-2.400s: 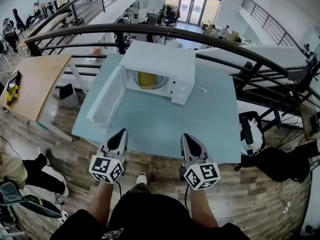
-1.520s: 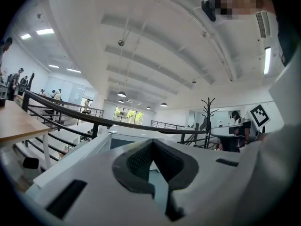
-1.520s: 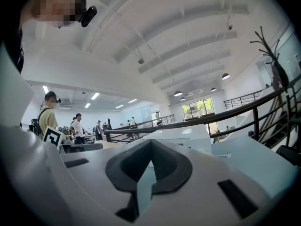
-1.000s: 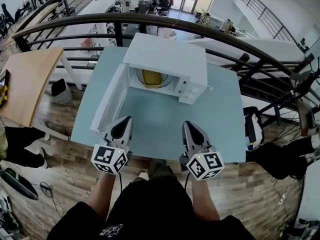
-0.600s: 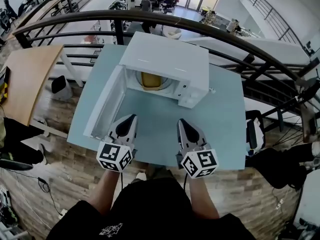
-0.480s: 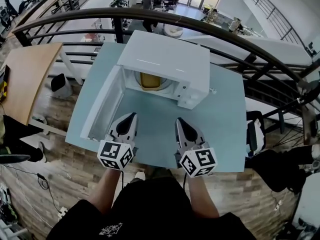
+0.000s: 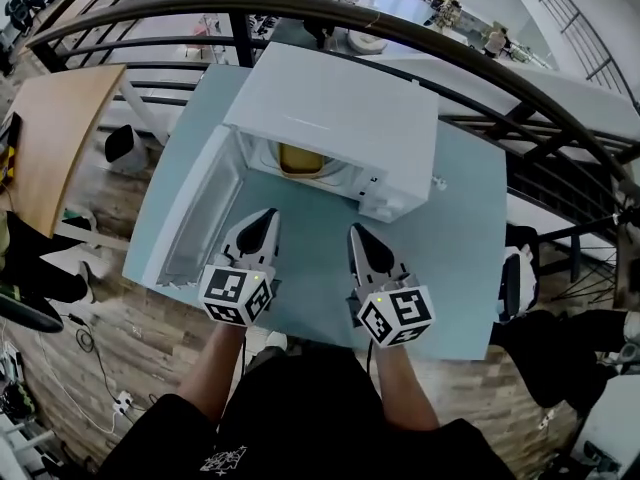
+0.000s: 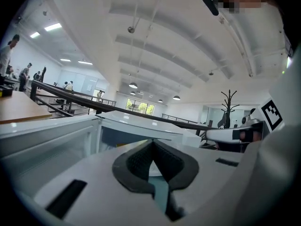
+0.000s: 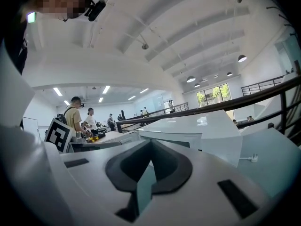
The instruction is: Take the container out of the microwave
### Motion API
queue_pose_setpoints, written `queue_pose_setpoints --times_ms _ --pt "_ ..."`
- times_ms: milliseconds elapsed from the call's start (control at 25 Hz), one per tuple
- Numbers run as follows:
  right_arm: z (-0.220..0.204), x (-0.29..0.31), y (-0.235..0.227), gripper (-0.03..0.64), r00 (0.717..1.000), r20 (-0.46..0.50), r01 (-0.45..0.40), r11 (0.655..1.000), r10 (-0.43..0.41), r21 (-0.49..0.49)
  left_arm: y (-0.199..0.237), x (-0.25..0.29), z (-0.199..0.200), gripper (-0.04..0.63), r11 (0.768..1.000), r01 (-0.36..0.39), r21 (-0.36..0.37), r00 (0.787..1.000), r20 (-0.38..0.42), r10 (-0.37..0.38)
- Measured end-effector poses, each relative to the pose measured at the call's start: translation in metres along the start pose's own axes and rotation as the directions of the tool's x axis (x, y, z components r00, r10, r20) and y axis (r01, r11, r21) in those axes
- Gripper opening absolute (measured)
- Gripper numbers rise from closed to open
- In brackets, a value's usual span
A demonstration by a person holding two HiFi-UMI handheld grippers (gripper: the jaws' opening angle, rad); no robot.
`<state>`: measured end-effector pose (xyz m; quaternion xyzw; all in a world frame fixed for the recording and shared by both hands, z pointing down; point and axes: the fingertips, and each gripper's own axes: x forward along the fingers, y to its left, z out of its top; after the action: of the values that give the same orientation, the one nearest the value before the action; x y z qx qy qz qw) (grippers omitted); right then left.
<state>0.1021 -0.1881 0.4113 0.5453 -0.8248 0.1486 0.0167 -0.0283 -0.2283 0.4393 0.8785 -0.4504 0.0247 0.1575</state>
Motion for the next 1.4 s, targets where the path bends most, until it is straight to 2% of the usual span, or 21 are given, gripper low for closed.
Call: queue_pose_setpoints --times_ms 200,600,1400 --pt "-0.008 0.020 -0.017 0.006 1.000 -0.022 -0.014 1.000 0.014 0.013 0.015 0.027 -0.012 0.008 0.999 -0.036 -0.006 0.999 -0.018 0.036" --pt "-0.021 0.058 -0.032 0.006 0.998 -0.047 -0.043 0.999 0.044 0.020 0.056 0.070 -0.033 0.008 0.988 -0.132 -0.075 0.991 -0.044 0.129" --pt "-0.047 0.097 -0.044 0.006 0.993 -0.091 -0.074 0.995 0.079 0.061 0.103 0.129 -0.065 0.008 0.964 -0.228 -0.133 0.972 -0.091 0.217"
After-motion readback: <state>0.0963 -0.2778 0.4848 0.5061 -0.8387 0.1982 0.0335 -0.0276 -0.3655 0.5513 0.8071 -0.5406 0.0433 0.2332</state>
